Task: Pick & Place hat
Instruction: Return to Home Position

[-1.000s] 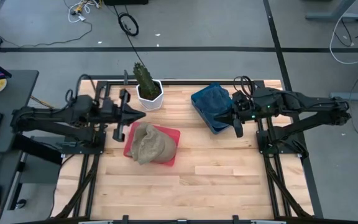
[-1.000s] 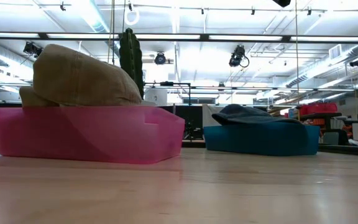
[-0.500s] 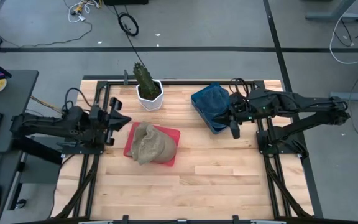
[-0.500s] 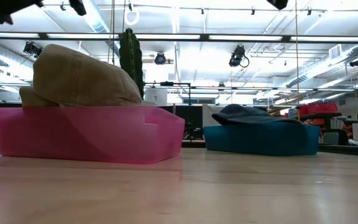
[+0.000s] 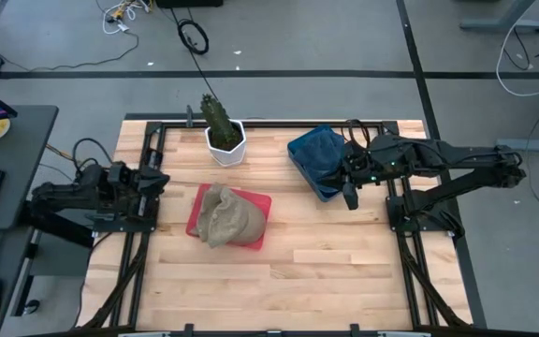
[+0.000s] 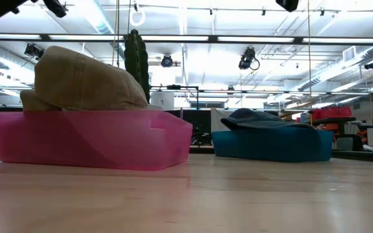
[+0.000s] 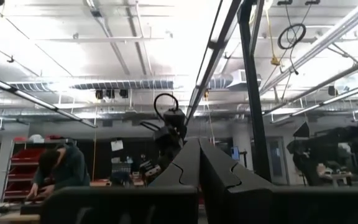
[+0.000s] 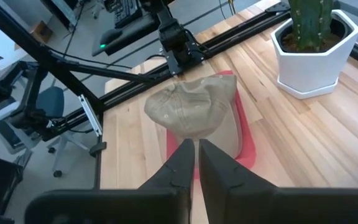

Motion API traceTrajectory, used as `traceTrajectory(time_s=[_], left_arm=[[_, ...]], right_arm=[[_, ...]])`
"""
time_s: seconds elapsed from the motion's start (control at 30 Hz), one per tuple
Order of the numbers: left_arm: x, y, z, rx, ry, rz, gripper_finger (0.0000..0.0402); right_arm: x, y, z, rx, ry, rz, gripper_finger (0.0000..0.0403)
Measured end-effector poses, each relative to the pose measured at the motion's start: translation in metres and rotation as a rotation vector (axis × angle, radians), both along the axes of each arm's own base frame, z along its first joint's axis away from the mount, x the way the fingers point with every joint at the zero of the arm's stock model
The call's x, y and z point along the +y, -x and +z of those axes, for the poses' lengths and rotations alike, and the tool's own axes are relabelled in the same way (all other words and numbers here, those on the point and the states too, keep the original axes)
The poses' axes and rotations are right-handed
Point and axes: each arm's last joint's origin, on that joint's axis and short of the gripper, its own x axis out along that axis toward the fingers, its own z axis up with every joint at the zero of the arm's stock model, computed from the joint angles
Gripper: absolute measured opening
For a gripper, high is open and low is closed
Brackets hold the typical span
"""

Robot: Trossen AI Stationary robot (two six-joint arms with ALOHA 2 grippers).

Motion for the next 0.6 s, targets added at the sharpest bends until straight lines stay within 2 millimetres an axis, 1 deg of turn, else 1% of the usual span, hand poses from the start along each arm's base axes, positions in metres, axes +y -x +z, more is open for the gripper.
traceTrajectory(time_s=[0.23, 0.5, 0.6], left_arm=[[0.0, 0.014, -0.006, 0.024, -0.005, 0.003, 0.0002], [0.001, 0.011, -0.011, 0.088, -0.013, 0.019, 0.0002], [0.001, 0.011, -0.011, 0.081, -0.018, 0.023, 0.0002]], right_arm=[[0.0, 0.0, 0.0, -0.001, 0.0, 0.0, 0.0027], [0.0, 0.0, 0.0, -0.001, 0.0, 0.0, 0.0027], [0.0, 0.0, 0.0, -0.001, -0.003, -0.001, 0.0027]])
